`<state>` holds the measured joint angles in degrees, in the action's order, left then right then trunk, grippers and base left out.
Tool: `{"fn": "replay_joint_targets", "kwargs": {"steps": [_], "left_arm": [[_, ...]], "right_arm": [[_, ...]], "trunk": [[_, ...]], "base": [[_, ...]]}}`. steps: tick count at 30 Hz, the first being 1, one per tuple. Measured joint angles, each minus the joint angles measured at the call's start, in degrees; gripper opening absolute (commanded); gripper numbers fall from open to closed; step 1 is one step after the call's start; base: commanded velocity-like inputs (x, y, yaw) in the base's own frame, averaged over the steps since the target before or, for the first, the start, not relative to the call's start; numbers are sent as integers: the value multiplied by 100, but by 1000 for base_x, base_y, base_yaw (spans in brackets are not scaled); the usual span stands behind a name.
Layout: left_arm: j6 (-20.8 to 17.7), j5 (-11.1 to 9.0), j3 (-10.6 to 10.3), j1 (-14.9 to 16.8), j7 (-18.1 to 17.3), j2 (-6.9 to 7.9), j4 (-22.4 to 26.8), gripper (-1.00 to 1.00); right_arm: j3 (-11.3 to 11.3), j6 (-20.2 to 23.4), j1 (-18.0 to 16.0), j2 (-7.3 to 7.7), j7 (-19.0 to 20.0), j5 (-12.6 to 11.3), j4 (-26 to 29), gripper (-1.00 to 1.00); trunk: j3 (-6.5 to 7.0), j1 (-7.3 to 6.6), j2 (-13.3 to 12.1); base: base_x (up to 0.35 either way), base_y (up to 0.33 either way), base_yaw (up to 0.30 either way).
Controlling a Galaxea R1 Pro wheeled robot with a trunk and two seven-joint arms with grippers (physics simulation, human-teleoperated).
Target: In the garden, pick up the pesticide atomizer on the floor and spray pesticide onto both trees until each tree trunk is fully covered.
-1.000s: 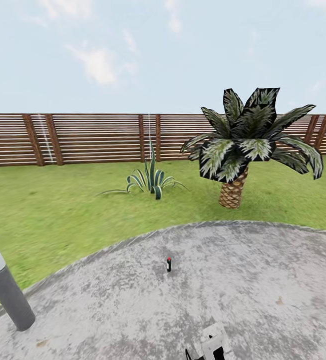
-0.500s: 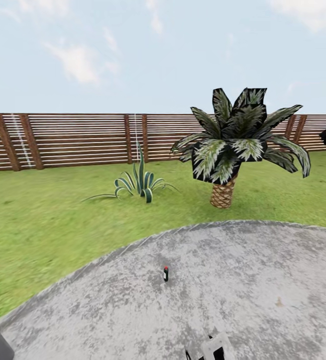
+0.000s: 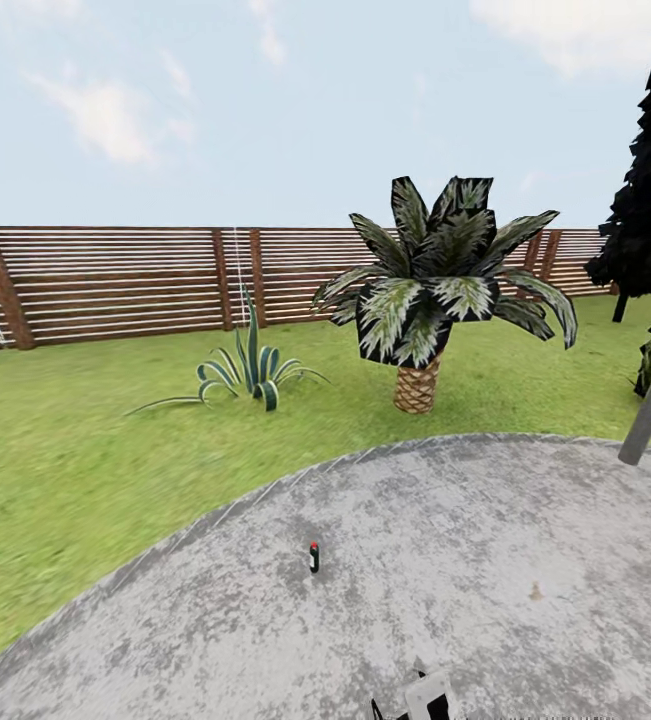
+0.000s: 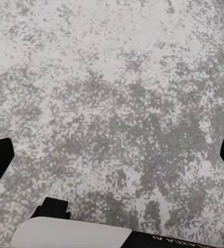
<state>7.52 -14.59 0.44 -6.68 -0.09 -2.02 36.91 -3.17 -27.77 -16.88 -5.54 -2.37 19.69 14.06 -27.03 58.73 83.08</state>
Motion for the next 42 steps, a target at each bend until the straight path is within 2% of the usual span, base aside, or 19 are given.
{"fn": "replay_joint_targets", "kwargs": {"steps": [11, 35, 42], "left_arm": [[3, 0, 0, 0, 0, 0, 0, 100], [-4, 0, 0, 0, 0, 0, 0, 100], [-4, 0, 0, 0, 0, 0, 0, 100]], "right_arm": [[0, 0, 0, 0, 0, 0, 1, 100], [1, 0, 0, 0, -5, 0, 0, 100], [1, 0, 0, 0, -6, 0, 0, 100]], "trunk": [[0, 0, 0], [0, 0, 0], [0, 0, 0]], "base": [[60, 2, -152], [312, 0, -2], [145, 0, 0]]}}
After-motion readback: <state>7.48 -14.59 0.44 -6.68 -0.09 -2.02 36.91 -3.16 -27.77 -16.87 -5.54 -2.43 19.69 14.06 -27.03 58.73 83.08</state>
